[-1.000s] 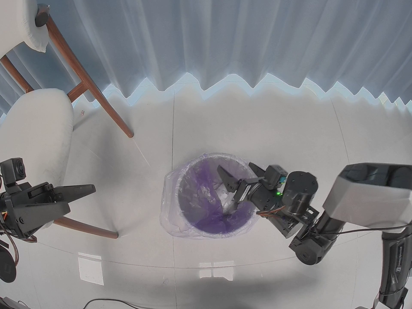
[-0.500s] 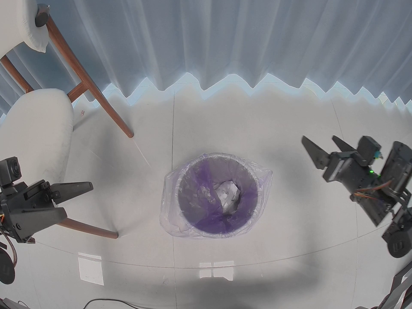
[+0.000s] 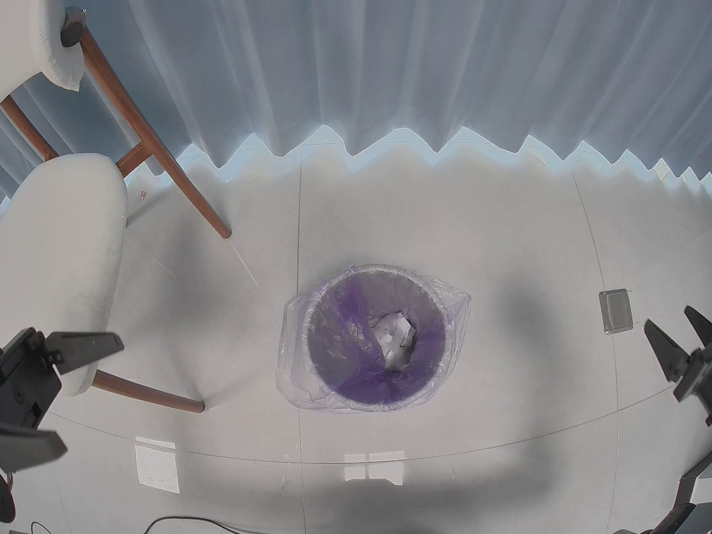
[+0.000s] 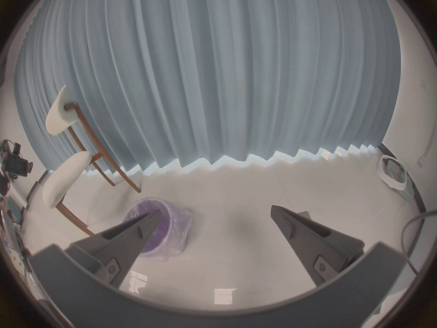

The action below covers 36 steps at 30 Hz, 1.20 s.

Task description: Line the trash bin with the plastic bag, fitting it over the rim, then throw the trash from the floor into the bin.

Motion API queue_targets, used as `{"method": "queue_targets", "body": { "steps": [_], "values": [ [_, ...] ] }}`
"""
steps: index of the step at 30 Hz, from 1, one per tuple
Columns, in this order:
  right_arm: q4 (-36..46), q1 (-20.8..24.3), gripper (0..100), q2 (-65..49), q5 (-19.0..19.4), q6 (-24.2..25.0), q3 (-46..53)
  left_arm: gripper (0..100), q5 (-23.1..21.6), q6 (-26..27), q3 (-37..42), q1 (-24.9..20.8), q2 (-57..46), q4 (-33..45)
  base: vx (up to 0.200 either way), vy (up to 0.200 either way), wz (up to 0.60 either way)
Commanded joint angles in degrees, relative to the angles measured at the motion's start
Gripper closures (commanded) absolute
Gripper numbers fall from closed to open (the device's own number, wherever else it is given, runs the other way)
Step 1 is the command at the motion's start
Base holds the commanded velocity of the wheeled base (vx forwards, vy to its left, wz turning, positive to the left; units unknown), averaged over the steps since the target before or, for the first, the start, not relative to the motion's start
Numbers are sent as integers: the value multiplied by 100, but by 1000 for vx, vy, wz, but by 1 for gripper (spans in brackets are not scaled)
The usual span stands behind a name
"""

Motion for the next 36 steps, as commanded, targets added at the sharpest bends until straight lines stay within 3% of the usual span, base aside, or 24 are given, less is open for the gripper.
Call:
{"method": "queue_targets", "body": {
  "steps": [1, 4, 7, 11, 13, 14, 15, 16, 18, 19, 20, 21, 23, 26, 27, 28, 30, 33, 36],
  "values": [
    [3625, -1480, 0, -4982, 686, -399, 1056, 0, -116, -5, 937, -235, -4978, 2607, 0, 0, 0],
    [3625, -1480, 0, -4982, 581, -390, 1056, 0, -151, 109, 981, -191, -6129, 3776, 0, 0, 0],
    [3625, -1480, 0, -4973, 572, -346, 1056, 0, 69, 672, 981, -200, -6129, 3986, 0, 0, 0],
    [3608, -1480, 0, -4982, 545, -223, 1056, 0, 2609, 1392, 981, -191, -6129, 5481, 0, 0, 0],
    [3599, -1480, 0, -4982, 501, -196, 1056, 0, 3927, 2254, 981, -191, -6129, 6702, 0, 0, 0],
    [3599, -1480, 0, -4982, 501, -196, 1056, 0, 3927, 2254, 981, -191, -6129, 6702, 0, 0, 0],
    [3599, -1480, 0, -4982, 501, -196, 1056, 0, 5659, 3405, 981, -191, -6129, 8073, 0, 0, 0],
    [3599, -1480, 0, -4982, 501, -196, 1056, 0, 6397, 3792, 937, -200, -6129, 8293, 0, 0, 0],
    [3599, -1480, 0, -4982, 493, -196, 1056, 0, 7100, 4003, 981, -200, -6129, 8170, 0, 0, 0],
    [3599, -1480, 0, -4982, 493, -188, 1056, 0, 7733, 4345, 981, -191, -6129, 8135, 0, 0, 0],
    [3599, -1480, 0, -4982, 493, -188, 1056, 0, 7733, 4345, 981, -191, -6129, 8135, 0, 0, 0],
    [3599, -1480, 0, -4982, 457, -188, 1056, 0, 8269, 4873, 981, -191, -6129, 8144, 0, 0, 0],
    [3599, -1480, 0, -4982, 449, -179, 1056, 0, 8445, 5075, 981, -182, -6129, 8126, 0, 0, 0],
    [3599, -1480, 0, -4982, 449, -188, 1056, 0, 8137, 5084, 981, -182, -6129, 8161, 0, 0, 0],
    [3599, -1480, 0, -4982, 449, -196, 1056, 0, 7381, 4943, 981, -200, -6129, 8161, 0, 0, 0],
    [3599, -1480, 0, -4982, 449, -205, 1056, 0, 7223, 4785, 981, -200, -6129, 8161, 0, 0, 0],
    [3599, -1480, 0, -4982, 449, -205, 1056, 0, 7364, 4627, 981, -200, -6129, 8152, 0, 0, 0],
    [3599, -1489, 0, -4982, 449, -205, 1056, 0, 8005, 4662, 981, -191, -6129, 8161, 0, 0, 0],
    [3599, -1489, 0, -4982, 449, -196, 1056, 0, 8120, 4679, 981, -165, -6129, 8161, 0, 0, 0]
  ]
}}
